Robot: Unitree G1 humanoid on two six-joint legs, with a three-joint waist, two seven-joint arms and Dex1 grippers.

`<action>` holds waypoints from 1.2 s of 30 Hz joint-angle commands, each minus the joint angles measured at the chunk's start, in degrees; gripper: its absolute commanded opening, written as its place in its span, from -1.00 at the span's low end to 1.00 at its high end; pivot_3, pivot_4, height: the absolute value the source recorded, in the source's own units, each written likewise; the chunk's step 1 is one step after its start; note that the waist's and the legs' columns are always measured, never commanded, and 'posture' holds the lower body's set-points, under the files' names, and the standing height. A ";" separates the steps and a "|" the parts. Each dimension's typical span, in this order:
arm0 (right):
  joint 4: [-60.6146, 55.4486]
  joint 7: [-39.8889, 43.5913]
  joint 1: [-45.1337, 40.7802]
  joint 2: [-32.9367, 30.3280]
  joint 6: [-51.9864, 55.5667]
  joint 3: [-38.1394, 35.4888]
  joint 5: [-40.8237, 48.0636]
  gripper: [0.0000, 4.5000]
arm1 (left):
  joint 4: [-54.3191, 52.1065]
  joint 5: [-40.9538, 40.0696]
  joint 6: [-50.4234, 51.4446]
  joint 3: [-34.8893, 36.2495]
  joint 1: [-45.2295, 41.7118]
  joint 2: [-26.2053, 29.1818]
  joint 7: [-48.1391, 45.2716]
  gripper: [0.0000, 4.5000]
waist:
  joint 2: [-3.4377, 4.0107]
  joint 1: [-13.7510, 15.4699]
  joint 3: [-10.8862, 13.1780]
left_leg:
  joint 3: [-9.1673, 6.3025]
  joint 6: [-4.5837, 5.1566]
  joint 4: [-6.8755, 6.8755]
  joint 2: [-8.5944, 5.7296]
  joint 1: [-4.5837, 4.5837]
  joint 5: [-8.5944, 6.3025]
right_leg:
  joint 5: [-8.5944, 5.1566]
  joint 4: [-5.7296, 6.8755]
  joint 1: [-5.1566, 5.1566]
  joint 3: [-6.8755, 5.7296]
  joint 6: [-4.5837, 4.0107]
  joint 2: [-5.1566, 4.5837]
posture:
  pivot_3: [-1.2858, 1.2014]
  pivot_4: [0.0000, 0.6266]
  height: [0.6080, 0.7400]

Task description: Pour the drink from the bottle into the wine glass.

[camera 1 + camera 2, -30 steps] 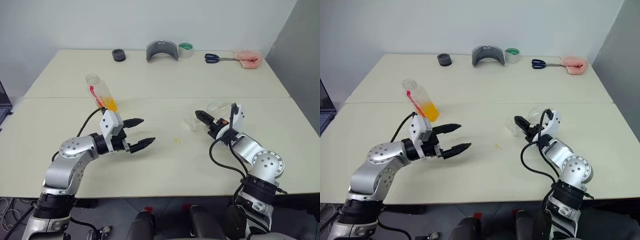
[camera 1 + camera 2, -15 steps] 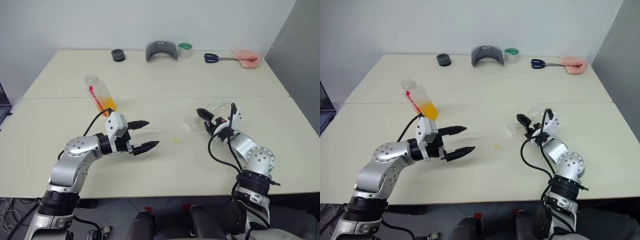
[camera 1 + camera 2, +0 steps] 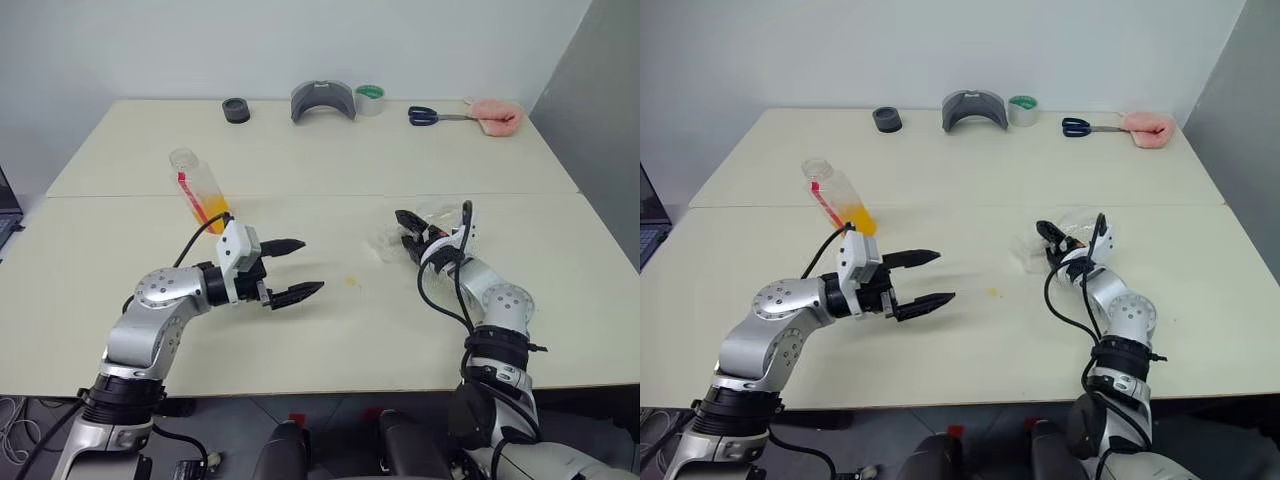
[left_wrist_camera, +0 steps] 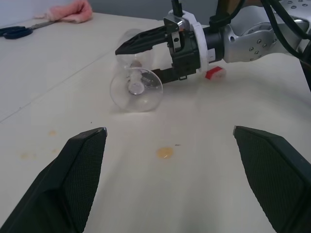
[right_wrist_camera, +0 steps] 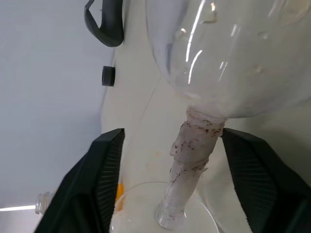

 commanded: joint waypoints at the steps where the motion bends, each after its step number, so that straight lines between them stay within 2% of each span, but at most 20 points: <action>1: -0.44 0.55 -1.75 -0.16 -0.64 -0.29 3.56 -0.03 | -0.37 0.18 -1.08 0.15 -1.08 -0.13 -0.28 1.00 | 0.03 0.00 0.02 | 0.00 0.00 0.00 0.00 0.00 0.00 | 0.00 0.00 0.00 0.00 0.00 0.00 | 0.03 -0.52 1.00; 7: -0.37 -0.29 -1.91 0.31 -1.19 -0.17 6.49 -0.93 | -0.23 0.50 -1.10 -0.22 -1.37 -0.71 0.21 1.00 | 0.09 -0.02 0.05 | 0.01 0.00 0.00 0.00 -0.01 0.00 | 0.00 0.00 -0.01 0.01 0.00 0.00 | 0.03 -0.52 1.00; 12: -0.92 0.11 -2.49 -0.44 -2.25 1.38 6.48 -0.95 | -0.55 0.67 -0.61 -0.20 -1.56 -1.16 0.72 1.00 | 0.13 -0.02 0.08 | 0.00 0.00 0.00 -0.01 -0.02 0.00 | 0.00 0.00 -0.01 0.01 0.00 0.00 | 0.03 -0.52 1.00; 14: -2.29 2.69 -2.42 -1.94 -3.99 4.42 2.91 -0.95 | -0.61 0.73 -0.52 -0.12 -1.59 -1.23 0.92 1.00 | 0.16 -0.02 0.10 | 0.00 0.00 0.00 -0.01 -0.02 0.00 | 0.00 0.00 -0.01 0.00 0.00 0.00 | 0.03 -0.52 1.00; 16: -4.55 7.04 -1.93 -4.88 -9.20 11.34 -5.51 -0.95 | -0.70 0.80 -0.36 0.01 -1.68 -1.32 1.28 1.00 | 0.22 -0.03 0.13 | 0.00 0.00 0.00 -0.01 -0.02 0.00 | 0.00 0.00 -0.01 0.01 0.00 0.00 | 0.03 -0.52 1.00; 19: -4.61 13.65 -1.31 -10.44 -23.51 25.38 -23.96 -0.95 | -0.18 0.99 -0.40 0.24 -2.19 -1.42 1.93 1.00 | 0.28 -0.08 0.17 | 0.02 0.00 0.00 -0.04 -0.04 0.00 | -0.01 -0.01 -0.05 0.02 0.02 0.00 | 0.03 -0.52 1.00; 25: 5.78 18.06 0.45 -15.11 -47.46 40.14 -47.30 -0.95 | 0.92 1.57 -1.26 0.26 -2.77 -1.61 2.36 1.00 | 0.26 -0.39 0.16 | 0.05 -0.01 0.00 0.00 -0.01 0.00 | -0.01 -0.02 -0.06 0.04 0.02 0.01 | 0.03 -0.52 1.00; 30: 7.25 18.32 6.38 -14.54 -54.44 42.88 -52.99 -0.95 | -0.04 1.78 -1.75 0.51 -0.85 -1.64 3.10 1.00 | 0.25 -0.15 0.16 | 0.04 -0.02 0.01 -0.01 -0.03 0.01 | 0.00 -0.02 -0.04 0.05 0.01 -0.05 | 0.03 -0.52 1.00; 36: 3.21 18.84 11.53 -13.28 -54.20 42.91 -54.21 -0.95 | -0.95 1.40 -1.29 0.95 0.33 -1.82 4.29 1.00 | 0.22 -0.03 0.14 | 0.00 -0.02 0.02 -0.01 -0.01 0.01 | 0.00 -0.02 -0.01 0.02 0.01 -0.05 | 0.03 -0.52 1.00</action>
